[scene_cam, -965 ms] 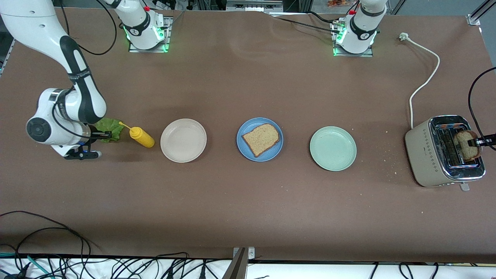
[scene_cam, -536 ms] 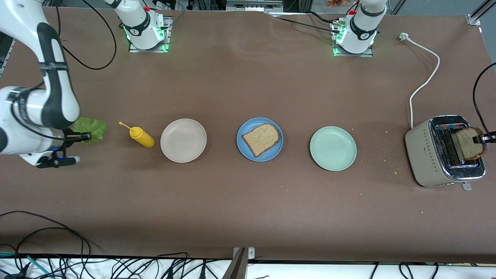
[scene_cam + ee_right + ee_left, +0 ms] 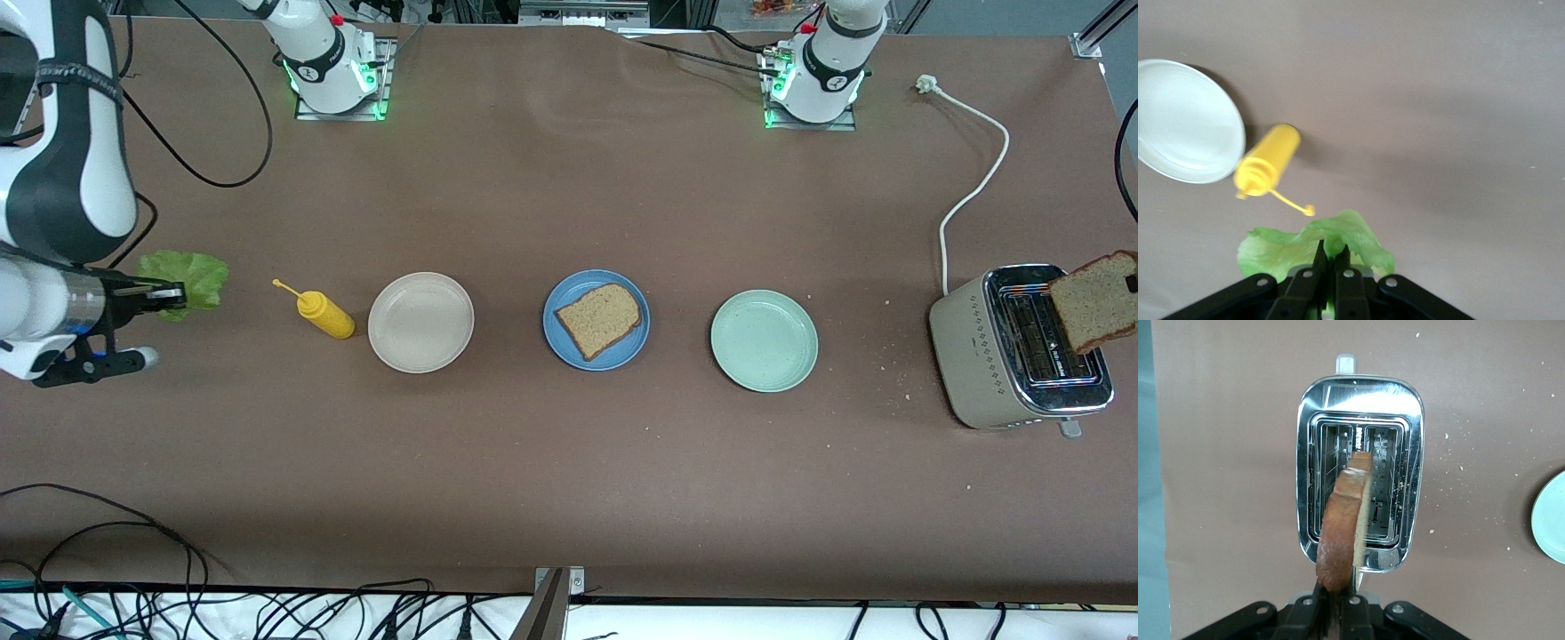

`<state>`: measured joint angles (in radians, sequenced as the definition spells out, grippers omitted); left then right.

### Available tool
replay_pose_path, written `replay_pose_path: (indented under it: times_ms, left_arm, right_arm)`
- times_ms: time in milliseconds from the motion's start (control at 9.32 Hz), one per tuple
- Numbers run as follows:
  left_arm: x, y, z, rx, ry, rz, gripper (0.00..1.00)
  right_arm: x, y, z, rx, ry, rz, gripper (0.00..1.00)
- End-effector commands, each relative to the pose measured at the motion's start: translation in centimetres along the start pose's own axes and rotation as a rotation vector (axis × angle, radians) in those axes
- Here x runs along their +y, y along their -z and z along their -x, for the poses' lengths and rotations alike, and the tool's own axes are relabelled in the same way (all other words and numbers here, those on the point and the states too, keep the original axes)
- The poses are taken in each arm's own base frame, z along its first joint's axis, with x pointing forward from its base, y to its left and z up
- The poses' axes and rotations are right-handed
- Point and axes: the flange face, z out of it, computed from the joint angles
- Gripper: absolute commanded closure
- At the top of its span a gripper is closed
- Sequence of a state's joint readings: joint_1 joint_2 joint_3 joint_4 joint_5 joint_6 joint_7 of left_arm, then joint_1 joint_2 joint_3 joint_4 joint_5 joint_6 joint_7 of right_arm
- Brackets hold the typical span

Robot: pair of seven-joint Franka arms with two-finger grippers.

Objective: Make sandwich in blue plate with both arms
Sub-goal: 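Place the lettuce on the bread with the right gripper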

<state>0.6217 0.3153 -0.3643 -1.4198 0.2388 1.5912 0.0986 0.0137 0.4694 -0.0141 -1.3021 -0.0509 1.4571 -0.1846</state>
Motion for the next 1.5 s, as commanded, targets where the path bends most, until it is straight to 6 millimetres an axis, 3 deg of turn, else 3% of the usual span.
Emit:
replay_pose_path:
  times_ms: [0, 322, 536, 643, 858, 1072, 1394]
  left_arm:
    - [-0.7, 0.7, 1.0, -0.002, -0.032, -0.005, 1.00]
    - [-1.6, 0.1, 1.0, -0.007, -0.038, -0.003, 1.00]
    - [-2.2, 0.0, 1.1, -0.006, -0.029, 0.000, 1.00]
    - [-2.0, -0.1, 1.1, -0.010, -0.031, 0.004, 1.00]
    - [-1.5, 0.6, 1.4, 0.008, -0.026, 0.074, 1.00]
    - [-0.7, 2.6, 2.4, 0.030, -0.030, 0.083, 1.00]
    - [0.1, 4.1, 3.6, 0.025, -0.034, 0.096, 1.00]
  right_arm:
    - [-9.2, 1.5, -0.7, 0.003, -0.107, -0.067, 1.00]
    - [-22.3, 0.2, -2.1, 0.030, -0.250, -0.107, 1.00]
    - [-31.4, -3.3, -3.4, 0.037, -0.340, -0.152, 1.00]
    - [-35.0, -5.7, -4.5, 0.045, -0.388, -0.187, 1.00]
    - [-40.9, -10.0, -6.1, 0.037, -0.482, -0.306, 1.00]
    - [-47.2, -14.2, -6.2, 0.059, -0.618, -0.350, 1.00]
    - [-50.6, -20.2, -7.6, 0.078, -0.760, -0.414, 1.00]
